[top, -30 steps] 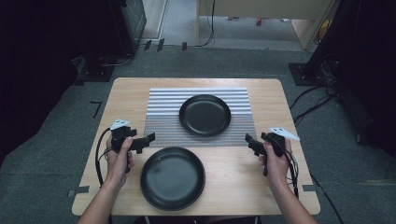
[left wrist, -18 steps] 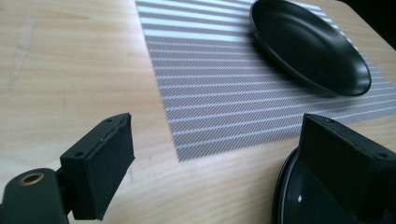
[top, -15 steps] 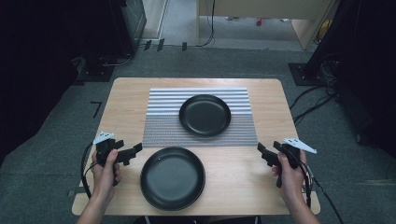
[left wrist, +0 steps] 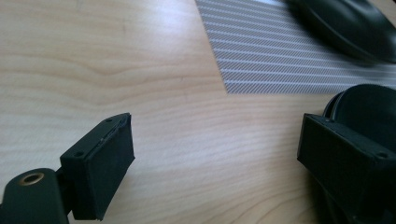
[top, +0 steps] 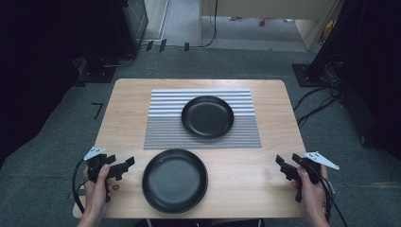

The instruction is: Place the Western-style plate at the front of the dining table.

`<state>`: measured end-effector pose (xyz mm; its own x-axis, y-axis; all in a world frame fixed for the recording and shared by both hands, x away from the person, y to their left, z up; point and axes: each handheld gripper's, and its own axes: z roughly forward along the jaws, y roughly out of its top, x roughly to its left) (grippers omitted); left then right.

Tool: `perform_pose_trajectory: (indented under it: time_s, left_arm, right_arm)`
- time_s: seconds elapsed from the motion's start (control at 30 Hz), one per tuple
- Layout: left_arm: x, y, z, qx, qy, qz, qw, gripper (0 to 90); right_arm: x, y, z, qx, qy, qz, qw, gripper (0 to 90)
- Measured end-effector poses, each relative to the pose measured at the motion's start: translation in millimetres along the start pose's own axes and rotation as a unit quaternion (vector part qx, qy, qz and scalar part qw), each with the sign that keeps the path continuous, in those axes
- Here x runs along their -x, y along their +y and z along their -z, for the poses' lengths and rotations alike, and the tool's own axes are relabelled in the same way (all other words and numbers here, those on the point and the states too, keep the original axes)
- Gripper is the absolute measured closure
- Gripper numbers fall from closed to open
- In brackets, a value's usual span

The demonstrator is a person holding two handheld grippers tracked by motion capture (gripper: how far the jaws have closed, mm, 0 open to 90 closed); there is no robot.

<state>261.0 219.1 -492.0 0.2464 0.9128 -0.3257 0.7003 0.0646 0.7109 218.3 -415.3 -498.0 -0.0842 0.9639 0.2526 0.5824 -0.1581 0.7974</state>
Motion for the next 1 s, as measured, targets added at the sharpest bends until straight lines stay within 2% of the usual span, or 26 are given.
perform_pose_trajectory:
  time_s: [0.03,0.1,0.3,0.43,0.53,0.7,0.77,0.8,0.9,1.0]
  left_arm:
    - [-1.9,-1.9,1.5,-0.001,0.004,0.0,1.0,10.5]
    - [-5.8,-5.4,4.6,-0.001,0.008,0.005,1.0,10.5]
    - [-12.7,-18.1,15.6,-0.002,0.026,0.005,0.9997,10.5]
    - [-13.5,-25.6,18.5,-0.009,0.032,-0.004,0.9994,10.5]
    - [-14.1,-33.2,17.5,-0.016,0.036,-0.003,0.9992,10.5]
    - [-7.3,-38.2,15.8,-0.01,0.057,-0.03,0.9978,10.5]
    - [-2.4,-41.1,13.5,-0.01,0.077,-0.054,0.9955,10.5]
    - [0.8,-42.4,11.7,-0.012,0.09,-0.07,0.9934,10.5]
    - [5.4,-44.9,8.7,-0.011,0.109,-0.087,0.9901,10.4]
    - [9.3,-47.0,6.0,-0.013,0.126,-0.107,0.9862,10.6]
  right_arm:
    - [7.2,-2.3,4.7,0.0,-0.003,0.002,1.0,25.4]
    - [9.5,-3.1,6.4,-0.001,-0.005,0.001,1.0,25.4]
    - [29.3,-12.5,18.5,-0.005,-0.022,-0.005,0.9997,25.2]
    - [35.3,-18.8,21.2,-0.013,-0.03,0.002,0.9994,24.6]
    - [37.6,-24.4,22.4,-0.022,-0.037,0.009,0.999,24.3]
    - [33.3,-33.8,17.9,-0.039,-0.044,0.035,0.9977,23.4]
    - [29.2,-34.0,15.7,-0.051,-0.05,0.046,0.9964,22.8]
    - [27.8,-34.2,14.7,-0.052,-0.054,0.049,0.9959,22.4]
    - [19.6,-35.0,10.8,-0.066,-0.077,0.086,0.9912,19.5]
    - [18.9,-35.0,10.1,-0.067,-0.073,0.086,0.9913,18.0]
